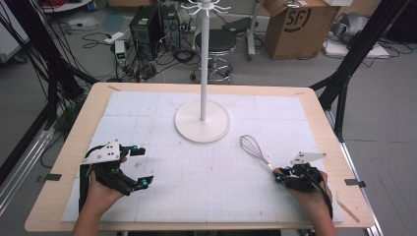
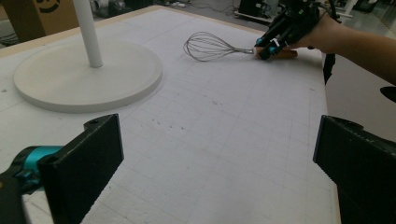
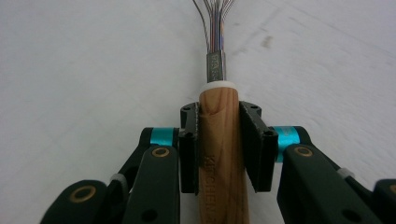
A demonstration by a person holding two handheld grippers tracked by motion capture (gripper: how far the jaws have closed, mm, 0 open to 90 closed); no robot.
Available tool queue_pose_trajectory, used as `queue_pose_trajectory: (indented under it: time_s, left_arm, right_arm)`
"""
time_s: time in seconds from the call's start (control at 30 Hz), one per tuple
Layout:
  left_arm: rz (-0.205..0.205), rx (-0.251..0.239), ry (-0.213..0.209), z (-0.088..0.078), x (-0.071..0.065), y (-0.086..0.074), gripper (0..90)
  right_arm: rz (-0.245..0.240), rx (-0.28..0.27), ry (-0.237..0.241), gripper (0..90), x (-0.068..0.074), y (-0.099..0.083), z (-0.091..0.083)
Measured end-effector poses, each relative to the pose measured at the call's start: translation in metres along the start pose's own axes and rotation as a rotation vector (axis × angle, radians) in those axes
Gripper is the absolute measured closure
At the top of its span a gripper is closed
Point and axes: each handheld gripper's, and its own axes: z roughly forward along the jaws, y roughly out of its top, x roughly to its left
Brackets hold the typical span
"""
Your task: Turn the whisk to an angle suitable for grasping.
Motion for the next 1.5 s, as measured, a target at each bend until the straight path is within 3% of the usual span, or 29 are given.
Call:
queue_pose_trajectory:
  time_s: [0.23, 0.37, 0.47, 0.53, 0.63, 0.8, 1.1, 1.5]
  left_arm:
    - [0.000, 0.000, -0.002, 0.000, 0.000, 0.000, 2.2]
    - [0.001, 0.000, -0.002, 0.000, 0.001, 0.000, 2.2]
    - [0.002, 0.001, -0.001, -0.001, 0.001, -0.001, 2.2]
    - [-0.003, -0.001, 0.001, -0.002, 0.001, -0.001, 2.2]
    - [-0.004, -0.005, 0.001, -0.003, 0.002, -0.001, 2.2]
    - [-0.004, -0.007, 0.008, -0.005, 0.003, -0.001, 2.2]
    - [0.002, -0.014, -0.002, -0.003, 0.000, 0.003, 2.2]
    - [0.005, -0.006, -0.003, -0.001, -0.001, 0.003, 2.2]
  right_arm:
    - [-0.121, 0.005, 0.114, 70.6, 0.026, 0.016, 0.014]
    - [-0.161, 0.018, 0.129, 70.1, 0.043, 0.025, 0.023]
    - [-0.189, 0.018, 0.112, 66.0, 0.049, 0.027, 0.026]
    - [-0.173, 0.013, 0.117, 59.4, 0.047, 0.026, 0.025]
    - [-0.159, 0.001, 0.109, 57.6, 0.043, 0.020, 0.023]
    - [-0.123, -0.025, 0.128, 65.6, 0.035, 0.010, 0.016]
    - [-0.169, -0.013, 0.143, 70.1, 0.040, 0.017, 0.018]
    - [-0.286, 0.010, 0.223, 70.2, 0.079, 0.059, 0.056]
